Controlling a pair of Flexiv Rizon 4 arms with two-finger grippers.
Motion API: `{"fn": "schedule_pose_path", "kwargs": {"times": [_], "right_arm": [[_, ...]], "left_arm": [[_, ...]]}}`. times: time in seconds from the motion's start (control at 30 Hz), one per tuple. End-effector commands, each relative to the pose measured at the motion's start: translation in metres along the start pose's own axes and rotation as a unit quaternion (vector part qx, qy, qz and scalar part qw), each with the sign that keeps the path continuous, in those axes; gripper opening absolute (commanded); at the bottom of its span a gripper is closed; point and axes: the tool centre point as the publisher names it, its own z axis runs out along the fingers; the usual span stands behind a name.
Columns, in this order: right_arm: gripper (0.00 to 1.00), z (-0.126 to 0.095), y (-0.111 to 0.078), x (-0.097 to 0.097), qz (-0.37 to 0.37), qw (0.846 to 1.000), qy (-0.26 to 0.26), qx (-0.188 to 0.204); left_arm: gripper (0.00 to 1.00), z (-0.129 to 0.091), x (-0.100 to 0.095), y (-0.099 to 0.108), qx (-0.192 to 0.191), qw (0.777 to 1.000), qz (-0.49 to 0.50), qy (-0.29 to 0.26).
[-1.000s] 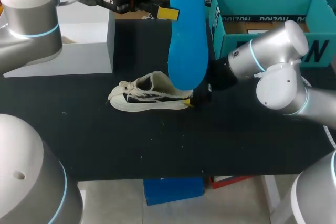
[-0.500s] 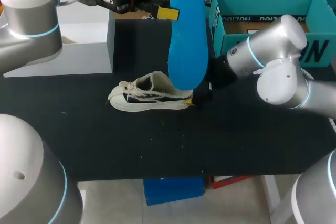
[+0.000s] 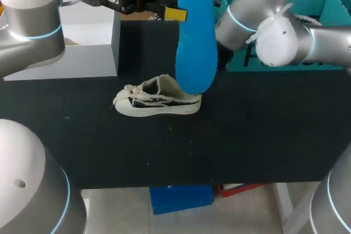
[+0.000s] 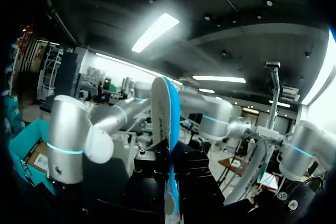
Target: Take the shoe out of the shoebox, open the shoe tongue, remove and reinsert the insole, then place the shoe into the shoebox
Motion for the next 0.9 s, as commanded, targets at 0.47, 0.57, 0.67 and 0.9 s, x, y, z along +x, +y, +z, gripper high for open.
{"fn": "schedule_pose_path", "kwargs": {"times": [0.47, 0.57, 0.67, 0.9], "right_arm": [[1.0, 0.02, 0.038, -0.017, -0.01, 0.981, 0.01, 0.191], [1.0, 0.023, 0.043, -0.019, -0.015, 0.979, 0.012, 0.202], [1.0, 0.028, 0.047, -0.021, -0.019, 0.977, 0.016, 0.212], [1.0, 0.037, 0.055, -0.024, -0.028, 0.975, 0.022, 0.221]], "left_arm": [[0.0, 0.001, 0.0, 0.001, 0.001, 1.0, 0.001, -0.002], [0.0, 0.001, 0.0, 0.001, 0.001, 1.0, 0.001, -0.002], [0.0, 0.001, 0.0, 0.001, 0.001, 1.0, 0.001, -0.002], [0.0, 0.001, 0.0, 0.001, 0.001, 1.0, 0.001, -0.002]]}}
